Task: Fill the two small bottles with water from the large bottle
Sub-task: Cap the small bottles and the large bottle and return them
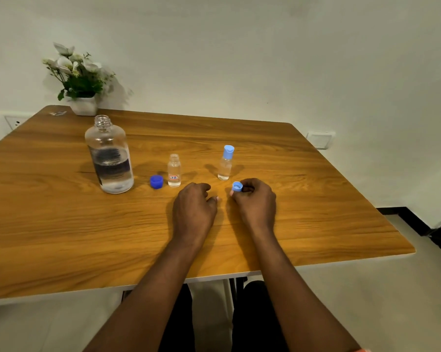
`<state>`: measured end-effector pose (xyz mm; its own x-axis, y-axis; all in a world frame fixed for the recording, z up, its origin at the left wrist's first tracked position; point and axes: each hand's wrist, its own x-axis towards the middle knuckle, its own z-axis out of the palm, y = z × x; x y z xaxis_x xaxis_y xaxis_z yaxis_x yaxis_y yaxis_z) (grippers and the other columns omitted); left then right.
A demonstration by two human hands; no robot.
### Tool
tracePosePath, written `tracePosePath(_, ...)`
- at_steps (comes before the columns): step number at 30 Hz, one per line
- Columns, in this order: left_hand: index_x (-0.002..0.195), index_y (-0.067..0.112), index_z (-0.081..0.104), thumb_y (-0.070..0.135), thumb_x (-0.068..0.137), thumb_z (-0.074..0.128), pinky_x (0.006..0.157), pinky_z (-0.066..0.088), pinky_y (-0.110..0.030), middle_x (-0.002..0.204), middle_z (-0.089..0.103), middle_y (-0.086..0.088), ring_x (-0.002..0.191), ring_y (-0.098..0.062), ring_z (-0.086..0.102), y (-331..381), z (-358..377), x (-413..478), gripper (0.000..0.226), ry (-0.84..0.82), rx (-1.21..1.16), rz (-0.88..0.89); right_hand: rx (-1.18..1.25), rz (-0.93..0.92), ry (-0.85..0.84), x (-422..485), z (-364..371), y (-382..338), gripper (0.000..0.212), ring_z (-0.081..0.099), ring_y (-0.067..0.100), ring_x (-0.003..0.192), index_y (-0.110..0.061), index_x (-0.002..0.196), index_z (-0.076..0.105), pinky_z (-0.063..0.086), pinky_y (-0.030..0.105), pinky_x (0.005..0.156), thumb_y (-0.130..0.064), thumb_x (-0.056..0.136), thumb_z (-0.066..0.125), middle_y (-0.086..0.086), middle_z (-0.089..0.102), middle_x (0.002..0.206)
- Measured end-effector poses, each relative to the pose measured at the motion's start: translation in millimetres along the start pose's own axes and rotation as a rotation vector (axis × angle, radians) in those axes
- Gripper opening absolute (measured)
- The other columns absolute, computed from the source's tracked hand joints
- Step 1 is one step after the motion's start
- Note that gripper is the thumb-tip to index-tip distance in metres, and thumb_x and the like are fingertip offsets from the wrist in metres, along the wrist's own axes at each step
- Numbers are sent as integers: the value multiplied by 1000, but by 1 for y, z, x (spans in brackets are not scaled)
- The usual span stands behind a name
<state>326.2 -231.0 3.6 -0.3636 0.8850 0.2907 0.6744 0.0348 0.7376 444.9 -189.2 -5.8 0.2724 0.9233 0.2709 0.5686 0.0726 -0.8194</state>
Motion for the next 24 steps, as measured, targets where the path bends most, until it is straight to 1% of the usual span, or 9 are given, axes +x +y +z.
tracePosePath(5,121,10,65,19,86,69,85,49,-27,112,71,-6,102,-15,66,-9,-13,-6,37,20,-27,-30,55,-70,-106,-15,25,-19,17,68,13,78,-22,86,70,56,41,73,-26,70,72,-7,73,81)
tracePosePath(8,120,10,66,18,85,70,87,50,-30,110,71,-8,102,-19,66,-15,-19,-5,36,77,-46,-66,71,-106,-167,-17,38,-26,20,68,14,81,-21,89,69,56,41,74,-25,69,72,-6,73,85)
tracePosePath(11,121,10,65,19,82,72,87,51,-35,111,70,-9,101,-24,66,-21,-23,0,41,167,-73,-125,78,-143,-190,-15,45,-30,21,68,15,86,-20,93,70,56,41,76,-22,71,73,-5,73,91)
tracePosePath(12,121,9,64,20,81,72,87,50,-35,112,69,-8,101,-24,65,-23,-24,1,42,193,-77,-143,80,-154,-194,-14,47,-31,21,68,14,87,-19,94,70,56,41,77,-21,73,73,-5,73,92)
tracePosePath(15,122,11,59,19,81,74,83,40,-25,117,62,-4,105,-21,59,-24,-26,4,45,244,-101,-174,104,-178,-213,-10,49,-34,19,67,11,86,-18,94,70,55,39,77,-19,75,72,-7,73,91)
tracePosePath(17,124,12,56,18,80,75,81,36,-22,120,57,-4,108,-19,55,-24,-26,6,49,267,-124,-183,125,-201,-227,-9,50,-36,17,66,9,84,-18,92,70,55,36,76,-17,75,72,-8,73,89)
tracePosePath(20,127,12,53,18,78,77,84,38,-26,124,55,-5,111,-20,53,-27,-26,12,55,282,-143,-205,166,-230,-252,-6,50,-37,17,64,4,80,-19,91,70,54,29,74,-14,75,75,-11,70,86)
tracePosePath(24,130,11,54,21,79,77,93,43,-34,123,59,-6,114,-24,54,-30,-25,22,57,275,-121,-222,213,-232,-275,-2,51,-39,20,62,-1,77,-21,93,67,49,17,69,-11,78,75,-16,66,85)
